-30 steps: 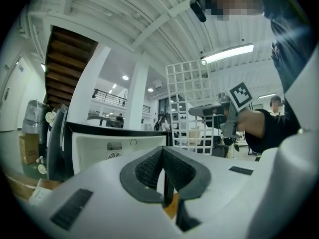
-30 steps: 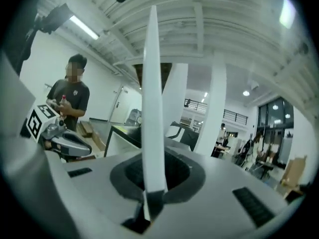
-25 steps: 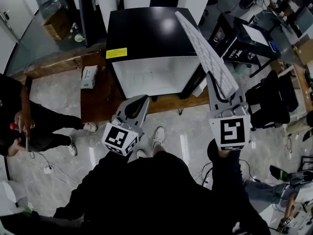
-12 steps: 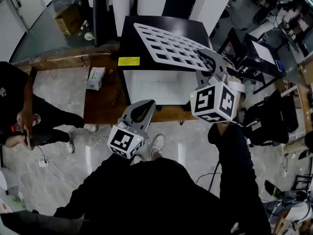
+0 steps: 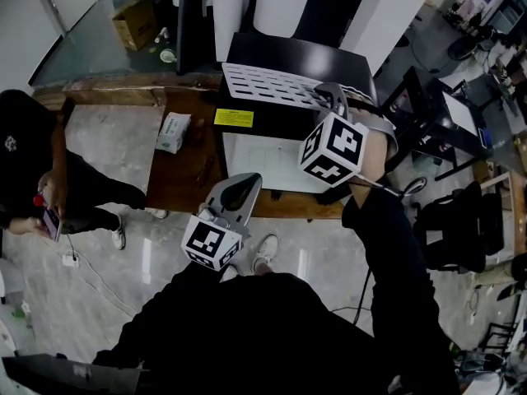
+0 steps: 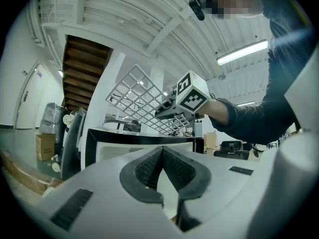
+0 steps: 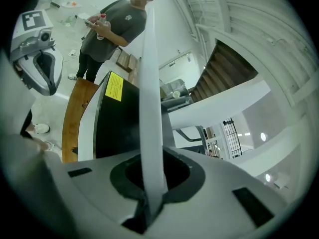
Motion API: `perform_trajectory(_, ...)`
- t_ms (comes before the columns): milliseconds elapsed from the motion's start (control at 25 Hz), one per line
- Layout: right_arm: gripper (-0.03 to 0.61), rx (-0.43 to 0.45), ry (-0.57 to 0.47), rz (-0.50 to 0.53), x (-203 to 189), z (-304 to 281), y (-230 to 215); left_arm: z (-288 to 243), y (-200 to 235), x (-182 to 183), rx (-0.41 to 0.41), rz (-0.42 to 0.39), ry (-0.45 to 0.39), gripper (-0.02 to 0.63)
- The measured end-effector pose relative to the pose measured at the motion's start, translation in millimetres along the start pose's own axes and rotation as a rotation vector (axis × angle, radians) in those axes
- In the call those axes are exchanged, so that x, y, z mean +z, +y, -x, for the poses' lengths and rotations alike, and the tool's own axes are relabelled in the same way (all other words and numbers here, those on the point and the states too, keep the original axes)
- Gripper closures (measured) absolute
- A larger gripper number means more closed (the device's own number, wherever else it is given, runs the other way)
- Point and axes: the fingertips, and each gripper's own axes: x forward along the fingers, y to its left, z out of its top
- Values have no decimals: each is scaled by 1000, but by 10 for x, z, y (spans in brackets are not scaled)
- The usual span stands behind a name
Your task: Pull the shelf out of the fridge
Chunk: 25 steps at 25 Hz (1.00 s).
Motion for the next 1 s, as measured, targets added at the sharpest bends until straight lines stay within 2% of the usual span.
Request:
perform_trajectory(320,540,121,84,71,-54,-444,181,-92,239,-56,38,24,1,607)
perform_trajectory(600,535,192,84,95,-58,-526,201,-136,340,-82,41,28,8,607)
perform_trajectory(720,521,299,67,115,-46,-504,266,-130,370,-93,41,28,6,607)
perform_trajectory(920,408,507,48,144,-52,-424,387,-109,422,-101,44,38,2,607)
perform_trajectory(1000,382,574,43,149,-69,-388,419,-92,433,-83,46,37,-10,607)
